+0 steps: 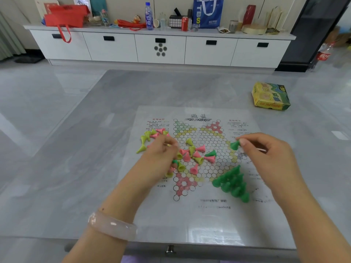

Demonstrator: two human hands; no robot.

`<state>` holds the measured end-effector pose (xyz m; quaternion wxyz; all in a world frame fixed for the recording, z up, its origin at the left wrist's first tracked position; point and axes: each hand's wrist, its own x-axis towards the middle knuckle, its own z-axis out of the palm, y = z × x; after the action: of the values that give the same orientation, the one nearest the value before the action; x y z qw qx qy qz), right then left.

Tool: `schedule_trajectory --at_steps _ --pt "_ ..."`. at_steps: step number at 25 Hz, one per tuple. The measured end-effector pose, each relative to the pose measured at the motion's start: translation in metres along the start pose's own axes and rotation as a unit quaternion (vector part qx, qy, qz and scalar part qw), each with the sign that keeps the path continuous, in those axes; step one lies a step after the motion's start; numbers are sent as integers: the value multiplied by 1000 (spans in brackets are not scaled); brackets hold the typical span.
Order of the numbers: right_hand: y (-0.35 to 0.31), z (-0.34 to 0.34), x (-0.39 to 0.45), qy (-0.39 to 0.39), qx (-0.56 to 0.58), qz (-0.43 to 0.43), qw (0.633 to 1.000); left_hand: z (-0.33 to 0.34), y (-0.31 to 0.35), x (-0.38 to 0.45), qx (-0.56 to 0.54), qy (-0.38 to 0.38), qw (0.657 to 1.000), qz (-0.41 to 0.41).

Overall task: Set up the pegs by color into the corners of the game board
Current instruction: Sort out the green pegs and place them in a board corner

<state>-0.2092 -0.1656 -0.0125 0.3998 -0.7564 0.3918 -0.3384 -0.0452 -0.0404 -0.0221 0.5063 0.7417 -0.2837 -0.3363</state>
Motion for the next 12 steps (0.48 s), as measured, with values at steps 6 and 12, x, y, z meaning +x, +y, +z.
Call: schedule_trajectory --at_steps 6,12 --pt "33 -7 6 5 -40 66 997 -10 -5 16 72 89 993 24" --pt "45 -6 8 -2 -4 112 994 11 -2 23 359 78 924 105"
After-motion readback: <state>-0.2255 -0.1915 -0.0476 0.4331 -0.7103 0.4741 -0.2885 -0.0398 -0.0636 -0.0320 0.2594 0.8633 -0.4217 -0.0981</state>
